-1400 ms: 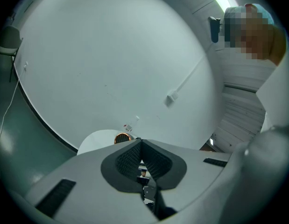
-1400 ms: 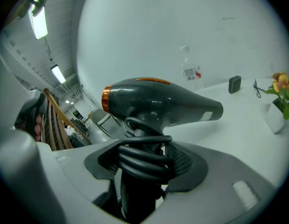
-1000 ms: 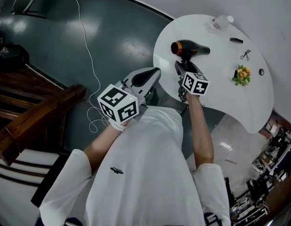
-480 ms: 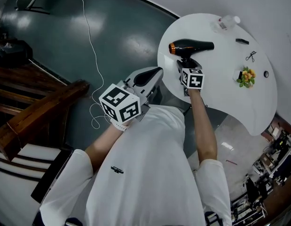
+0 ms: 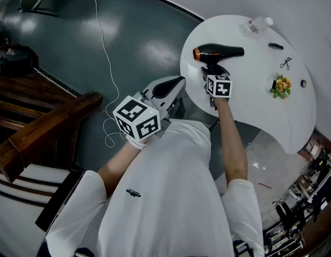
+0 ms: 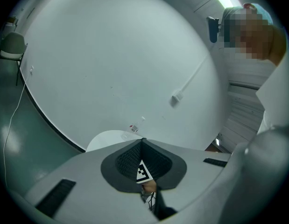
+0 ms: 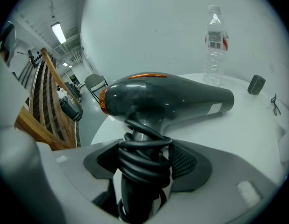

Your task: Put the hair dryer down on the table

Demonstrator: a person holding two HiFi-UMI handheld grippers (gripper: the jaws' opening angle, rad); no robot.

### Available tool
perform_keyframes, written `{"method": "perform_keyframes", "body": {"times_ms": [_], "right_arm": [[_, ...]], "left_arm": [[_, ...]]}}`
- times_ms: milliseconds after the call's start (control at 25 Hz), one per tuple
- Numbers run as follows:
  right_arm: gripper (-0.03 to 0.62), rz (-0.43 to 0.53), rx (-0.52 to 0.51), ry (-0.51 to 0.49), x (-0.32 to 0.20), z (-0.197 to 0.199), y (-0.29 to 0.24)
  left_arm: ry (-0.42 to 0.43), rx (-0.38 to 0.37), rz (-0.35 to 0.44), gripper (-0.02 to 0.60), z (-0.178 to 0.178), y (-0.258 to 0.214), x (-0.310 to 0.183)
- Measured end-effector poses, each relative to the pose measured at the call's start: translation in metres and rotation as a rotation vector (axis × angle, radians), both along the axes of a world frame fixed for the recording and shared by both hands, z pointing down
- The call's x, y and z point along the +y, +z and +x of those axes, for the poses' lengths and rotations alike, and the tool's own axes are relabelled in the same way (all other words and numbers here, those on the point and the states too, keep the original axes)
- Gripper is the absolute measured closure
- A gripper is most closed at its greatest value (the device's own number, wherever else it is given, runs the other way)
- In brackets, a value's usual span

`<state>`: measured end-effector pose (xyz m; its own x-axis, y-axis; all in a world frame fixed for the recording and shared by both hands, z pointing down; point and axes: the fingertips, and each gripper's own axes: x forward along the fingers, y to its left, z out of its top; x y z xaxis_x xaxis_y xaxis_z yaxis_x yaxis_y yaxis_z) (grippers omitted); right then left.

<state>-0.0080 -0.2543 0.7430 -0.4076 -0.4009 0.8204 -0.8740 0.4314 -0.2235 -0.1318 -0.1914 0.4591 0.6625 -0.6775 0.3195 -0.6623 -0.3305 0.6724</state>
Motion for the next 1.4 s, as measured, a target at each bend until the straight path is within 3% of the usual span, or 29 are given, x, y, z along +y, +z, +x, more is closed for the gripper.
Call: {"method": "perform_keyframes", "body": {"times_ms": [520,1400], "right_arm": [[0.275,0.087,-0.033,0.013,0.008,0.002,-0.045],[0.276,0.308,-0.126,0.048,0.06,0.019,-0.171]], "left_arm": [[0.019,0.011,0.036,0.58,0.008,-0.012,0.02],[0.089,0.023,0.11,0.58,0.024,-0.032,0.051]]}}
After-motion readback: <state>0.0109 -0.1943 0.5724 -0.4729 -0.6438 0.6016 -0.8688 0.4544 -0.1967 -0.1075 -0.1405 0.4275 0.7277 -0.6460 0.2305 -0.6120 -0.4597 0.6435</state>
